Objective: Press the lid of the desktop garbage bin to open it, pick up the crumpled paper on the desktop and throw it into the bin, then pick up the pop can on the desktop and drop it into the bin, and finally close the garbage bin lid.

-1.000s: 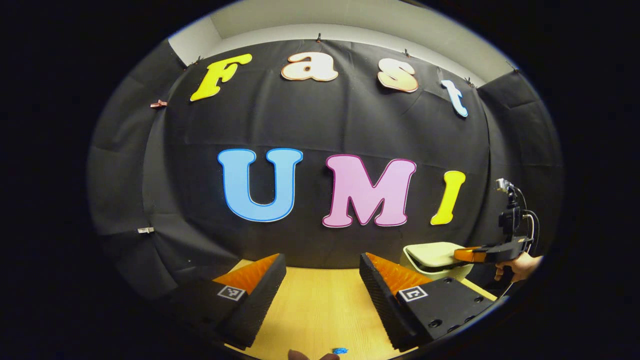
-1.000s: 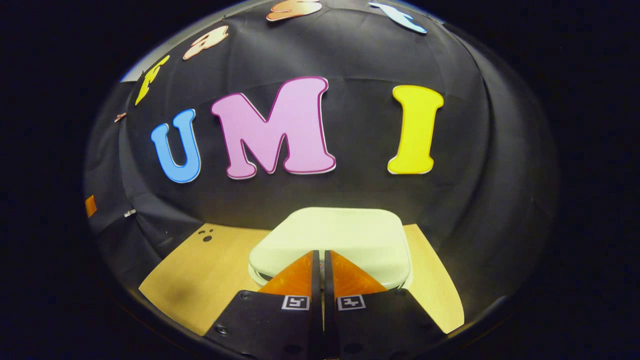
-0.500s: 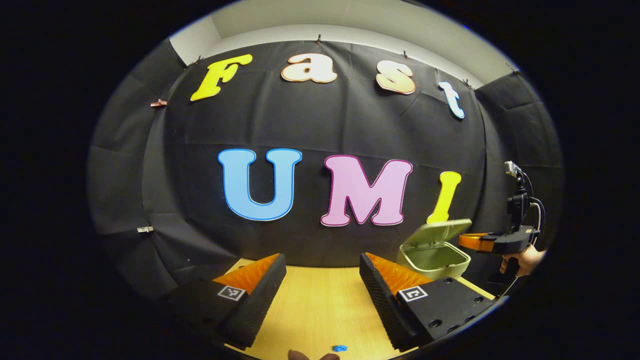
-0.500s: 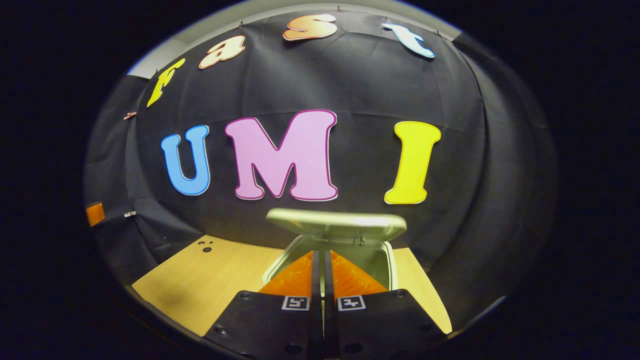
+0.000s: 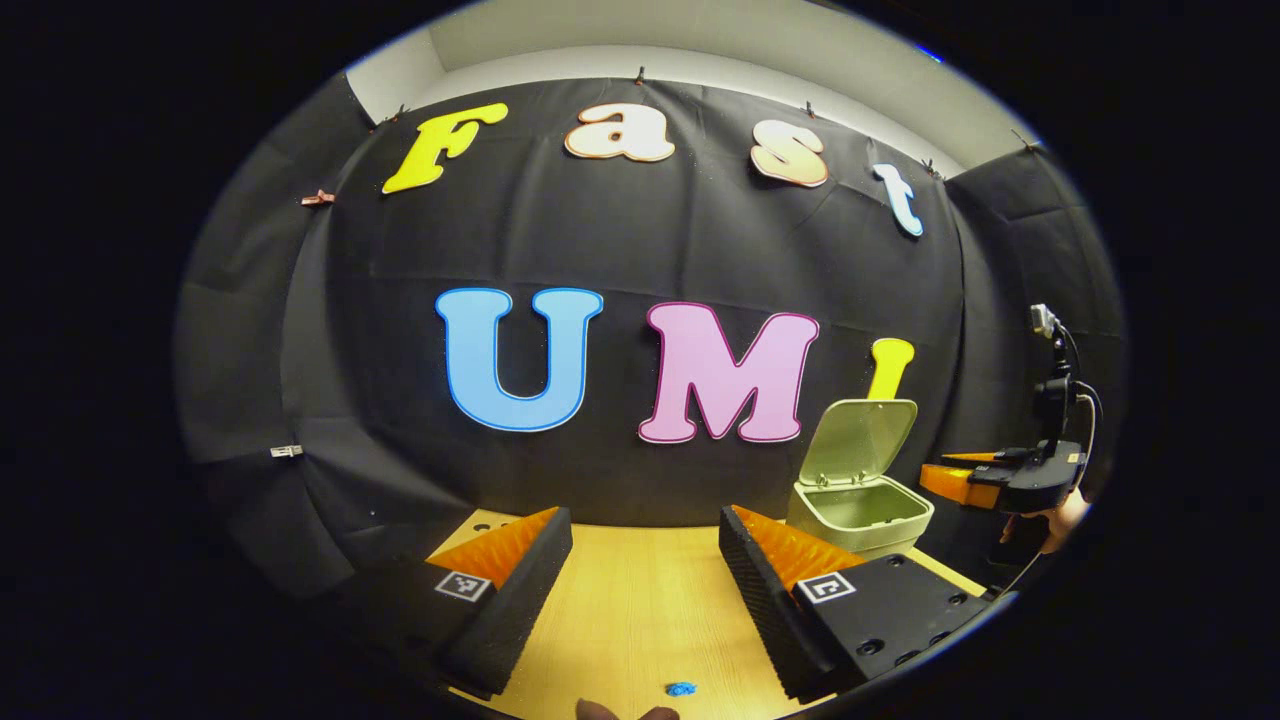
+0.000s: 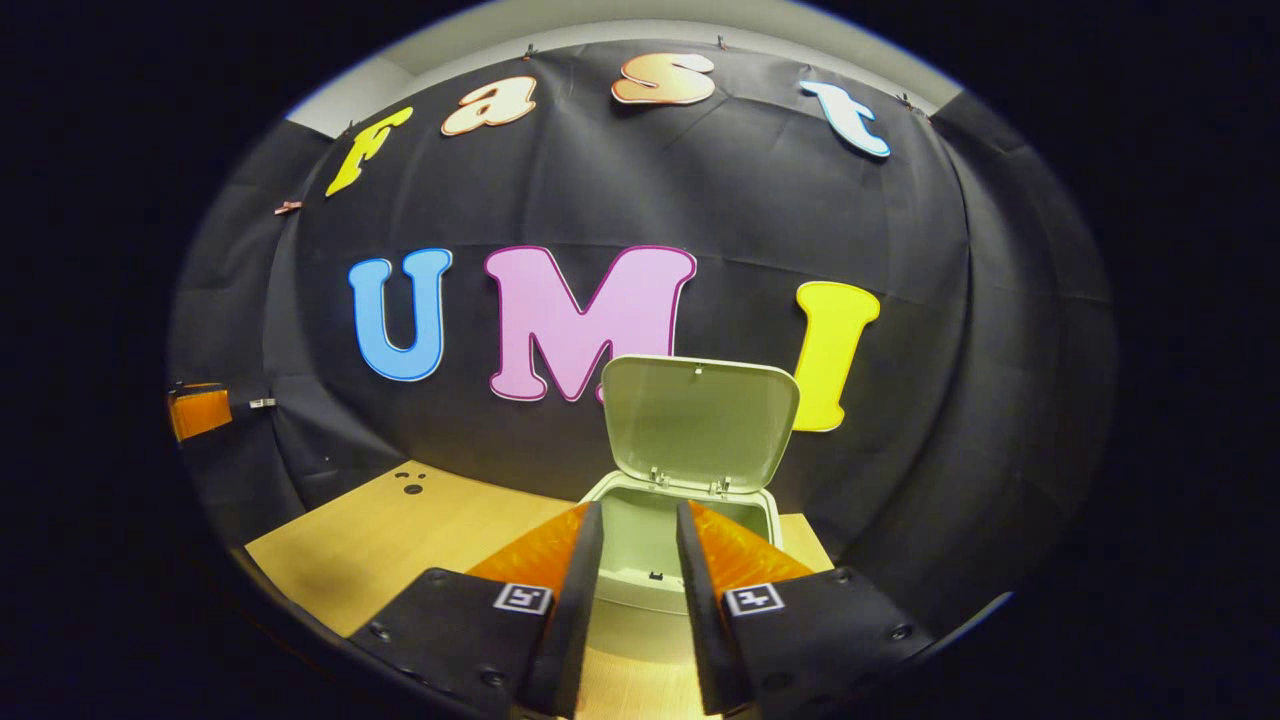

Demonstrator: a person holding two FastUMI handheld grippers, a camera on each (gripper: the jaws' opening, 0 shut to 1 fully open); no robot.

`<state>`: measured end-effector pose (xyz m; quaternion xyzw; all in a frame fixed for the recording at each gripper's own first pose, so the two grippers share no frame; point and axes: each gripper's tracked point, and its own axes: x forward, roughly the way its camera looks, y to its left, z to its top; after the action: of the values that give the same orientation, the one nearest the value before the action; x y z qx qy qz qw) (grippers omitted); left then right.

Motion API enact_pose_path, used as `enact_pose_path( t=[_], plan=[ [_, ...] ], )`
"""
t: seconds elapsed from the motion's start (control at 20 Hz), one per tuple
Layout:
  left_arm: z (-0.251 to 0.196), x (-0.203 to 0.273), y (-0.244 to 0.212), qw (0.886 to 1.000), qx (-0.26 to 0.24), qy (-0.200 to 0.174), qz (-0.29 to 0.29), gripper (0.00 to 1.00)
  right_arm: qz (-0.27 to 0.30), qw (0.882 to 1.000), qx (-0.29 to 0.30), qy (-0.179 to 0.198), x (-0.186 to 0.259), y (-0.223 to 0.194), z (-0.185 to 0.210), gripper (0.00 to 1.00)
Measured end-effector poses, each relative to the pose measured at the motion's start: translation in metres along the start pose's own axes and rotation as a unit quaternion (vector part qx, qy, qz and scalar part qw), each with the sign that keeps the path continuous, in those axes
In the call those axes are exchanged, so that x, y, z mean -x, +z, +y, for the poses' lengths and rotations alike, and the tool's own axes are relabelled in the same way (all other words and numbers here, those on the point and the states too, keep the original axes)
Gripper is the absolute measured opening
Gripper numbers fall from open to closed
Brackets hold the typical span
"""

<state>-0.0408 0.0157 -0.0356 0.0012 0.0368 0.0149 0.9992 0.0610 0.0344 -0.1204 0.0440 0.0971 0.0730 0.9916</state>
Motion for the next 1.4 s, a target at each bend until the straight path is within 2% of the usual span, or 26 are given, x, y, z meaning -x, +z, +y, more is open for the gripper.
enact_pose_path(
  t=[0.05,0.1,0.15,0.35,0.6,0.7,0.85,1.15,1.4],
  plan=[
    [-0.001,0.0,-0.003,1.0,-0.001,-0.002,0.001,0.95,-0.002,1.0,0.001,0.001,0.003,-0.001,0.002,0.6],
    [-0.001,-0.001,-0.005,1.0,-0.003,-0.004,0.003,0.95,-0.002,1.0,-0.001,0.003,0.007,-0.001,0.006,0.65],
    [-0.001,0.0,-0.008,1.0,-0.004,-0.007,0.004,0.95,-0.003,1.0,-0.006,0.005,0.011,-0.003,0.008,0.76],
    [-0.009,-0.004,-0.029,0.999,-0.006,-0.026,0.017,0.95,-0.012,1.0,-0.012,0.008,0.025,-0.002,0.014,0.89],
    [-0.029,-0.011,-0.073,0.996,-0.021,-0.073,0.041,0.95,-0.014,1.0,0.003,-0.002,0.043,-0.006,0.012,0.93],
    [-0.035,-0.015,-0.101,0.994,-0.004,-0.095,0.055,0.95,-0.018,1.0,0.005,0.002,0.053,-0.005,0.014,0.96],
    [-0.04,-0.023,-0.149,0.99,0.007,-0.106,0.094,0.96,-0.018,1.0,0.009,-0.002,0.067,-0.007,0.013,0.95],
    [-0.046,-0.027,-0.242,0.977,-0.048,-0.13,0.164,0.96,-0.011,1.0,0.012,-0.004,0.09,-0.009,0.01,0.96],
    [-0.053,-0.033,-0.309,0.963,-0.061,-0.133,0.226,0.95,-0.001,1.0,0.022,-0.017,0.104,-0.013,-0.005,0.95]
  ],
)
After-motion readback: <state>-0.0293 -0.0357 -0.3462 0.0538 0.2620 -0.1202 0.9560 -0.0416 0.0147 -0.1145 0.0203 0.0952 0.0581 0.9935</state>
